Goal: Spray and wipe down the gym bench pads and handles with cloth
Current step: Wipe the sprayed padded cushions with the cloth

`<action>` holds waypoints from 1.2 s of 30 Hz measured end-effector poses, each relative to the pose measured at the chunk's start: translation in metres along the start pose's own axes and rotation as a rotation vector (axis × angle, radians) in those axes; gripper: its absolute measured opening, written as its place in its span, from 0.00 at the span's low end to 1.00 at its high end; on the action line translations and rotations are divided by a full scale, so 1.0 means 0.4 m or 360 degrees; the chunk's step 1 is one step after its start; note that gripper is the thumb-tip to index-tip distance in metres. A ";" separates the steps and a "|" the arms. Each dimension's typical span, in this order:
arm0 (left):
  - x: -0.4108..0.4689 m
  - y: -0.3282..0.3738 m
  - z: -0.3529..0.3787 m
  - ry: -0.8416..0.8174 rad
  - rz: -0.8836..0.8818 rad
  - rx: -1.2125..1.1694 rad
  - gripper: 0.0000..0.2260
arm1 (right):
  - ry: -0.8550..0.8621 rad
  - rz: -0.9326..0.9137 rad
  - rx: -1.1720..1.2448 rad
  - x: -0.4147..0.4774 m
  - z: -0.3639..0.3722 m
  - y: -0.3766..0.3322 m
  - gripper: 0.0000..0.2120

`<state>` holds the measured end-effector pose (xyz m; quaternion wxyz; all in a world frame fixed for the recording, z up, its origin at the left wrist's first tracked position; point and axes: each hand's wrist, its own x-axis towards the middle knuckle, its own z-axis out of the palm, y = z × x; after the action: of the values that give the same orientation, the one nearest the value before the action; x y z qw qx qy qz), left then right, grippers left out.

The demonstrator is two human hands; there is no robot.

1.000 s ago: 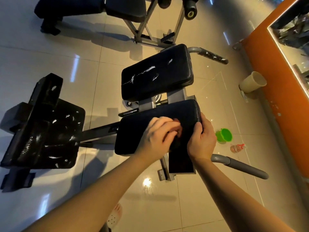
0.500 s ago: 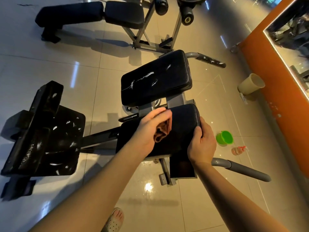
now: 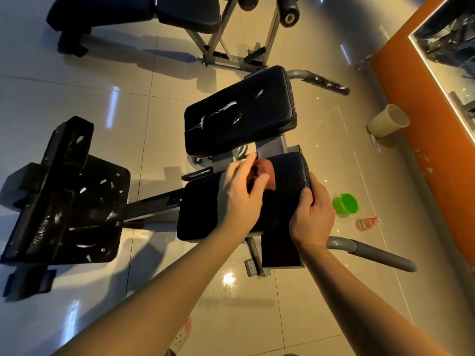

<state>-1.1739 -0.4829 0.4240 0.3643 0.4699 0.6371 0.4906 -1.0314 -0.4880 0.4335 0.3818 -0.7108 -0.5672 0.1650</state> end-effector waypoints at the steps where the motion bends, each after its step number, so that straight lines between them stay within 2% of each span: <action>1: -0.008 0.003 0.011 -0.0018 0.0067 0.0077 0.20 | -0.0001 -0.0001 0.0002 0.000 0.000 -0.001 0.19; 4: -0.029 0.004 0.021 -0.0057 0.0131 0.0193 0.17 | -0.0007 0.0002 0.0014 0.000 -0.002 -0.003 0.19; 7: -0.059 -0.066 -0.047 -0.0189 0.0275 0.0239 0.17 | -0.0015 0.0012 0.0021 0.000 -0.003 0.000 0.19; 9: -0.067 -0.171 -0.133 -0.0108 0.0059 0.0311 0.17 | -0.0026 0.0024 0.0018 0.000 -0.003 0.000 0.20; 11: -0.061 -0.271 -0.222 0.0055 -0.0352 0.0419 0.17 | -0.0023 0.0027 0.0027 -0.002 -0.003 -0.002 0.21; 13: -0.048 -0.296 -0.247 0.0125 -0.0579 0.0500 0.17 | -0.0015 0.0032 0.0031 -0.001 -0.002 -0.005 0.22; 15: -0.036 -0.230 -0.189 0.0121 -0.0476 0.0390 0.17 | -0.0016 0.0033 0.0032 0.000 -0.002 -0.003 0.22; 19: -0.078 -0.015 -0.031 -0.0133 0.0053 0.0129 0.15 | -0.0035 -0.0007 0.0052 0.000 -0.002 -0.006 0.22; 22: -0.136 -0.026 -0.061 -0.0321 0.0347 0.0203 0.16 | -0.0039 -0.0018 0.0063 0.001 -0.006 -0.004 0.21; 24: -0.142 -0.110 -0.132 -0.0285 0.0230 0.0315 0.16 | -0.0040 -0.0008 0.0067 0.001 -0.005 -0.004 0.22; 27: -0.089 -0.230 -0.214 -0.0080 -0.0236 0.0501 0.15 | -0.0022 0.0017 0.0059 0.000 -0.001 -0.008 0.22; 29: -0.043 -0.236 -0.200 0.0015 -0.0409 0.0538 0.15 | -0.0016 0.0015 0.0050 -0.002 -0.001 -0.010 0.21; 32: -0.028 -0.119 -0.099 0.0016 -0.0275 0.0379 0.14 | -0.0009 0.0005 0.0051 -0.001 -0.003 -0.009 0.21; 34: -0.070 -0.029 -0.049 -0.0166 0.0003 0.0250 0.14 | -0.0015 -0.0010 0.0057 -0.001 -0.002 -0.006 0.20; 36: -0.120 -0.011 -0.050 -0.0355 0.0285 0.0183 0.15 | -0.0027 -0.0009 0.0049 0.000 -0.003 -0.006 0.20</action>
<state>-1.1795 -0.5349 0.4247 0.3601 0.5965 0.5753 0.4284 -1.0322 -0.4881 0.4359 0.3884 -0.7018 -0.5698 0.1786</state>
